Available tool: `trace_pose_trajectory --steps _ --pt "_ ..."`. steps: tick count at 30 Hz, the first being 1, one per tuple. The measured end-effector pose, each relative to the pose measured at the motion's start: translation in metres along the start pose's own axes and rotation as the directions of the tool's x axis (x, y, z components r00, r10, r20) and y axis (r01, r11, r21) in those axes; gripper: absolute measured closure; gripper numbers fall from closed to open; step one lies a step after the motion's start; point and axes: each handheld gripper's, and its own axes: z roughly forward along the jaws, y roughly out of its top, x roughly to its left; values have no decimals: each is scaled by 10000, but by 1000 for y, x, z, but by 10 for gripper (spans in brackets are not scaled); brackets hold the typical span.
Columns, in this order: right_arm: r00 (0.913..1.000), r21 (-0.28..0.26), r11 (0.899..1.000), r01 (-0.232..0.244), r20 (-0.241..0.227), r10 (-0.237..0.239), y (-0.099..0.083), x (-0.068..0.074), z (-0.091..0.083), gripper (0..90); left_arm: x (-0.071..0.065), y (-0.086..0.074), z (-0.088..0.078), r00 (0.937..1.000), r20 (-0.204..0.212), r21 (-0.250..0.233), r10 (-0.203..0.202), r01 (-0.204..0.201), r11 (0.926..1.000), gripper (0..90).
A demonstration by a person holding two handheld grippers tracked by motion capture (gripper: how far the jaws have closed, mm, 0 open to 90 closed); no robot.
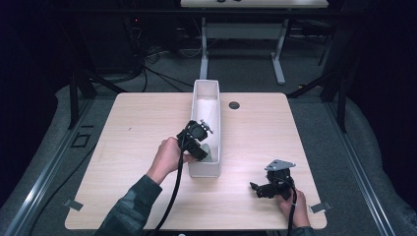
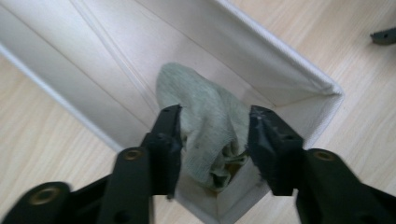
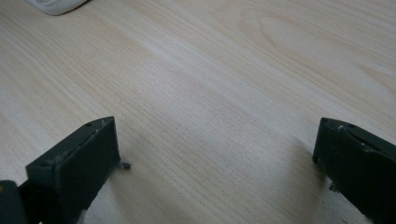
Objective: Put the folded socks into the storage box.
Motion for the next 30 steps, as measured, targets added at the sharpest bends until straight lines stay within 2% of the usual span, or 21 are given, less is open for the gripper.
trace_pose_trajectory --steps 6,13,22,26,30 --pt "10000 0 10000 2 0 -2 0 0 0 0 3 -4 -16 9996 -154 -505 -229 221 9985 381" --pt "10000 -3 10000 -13 3 13 0 0 0 0 5 -14 -31 9993 -218 -801 -294 275 9964 306" --pt "10000 3 10000 4 5 -4 0 0 0 0 11 -33 -46 9961 -538 -1297 -700 625 9896 152" --pt "10000 3 10000 -19 -4 19 0 0 0 0 14 -42 -51 9945 -618 -1454 -847 750 9865 146" --pt "10000 -1 10000 -16 1 16 0 0 0 0 17 -53 -55 9906 -775 -1724 -1125 979 9801 136"
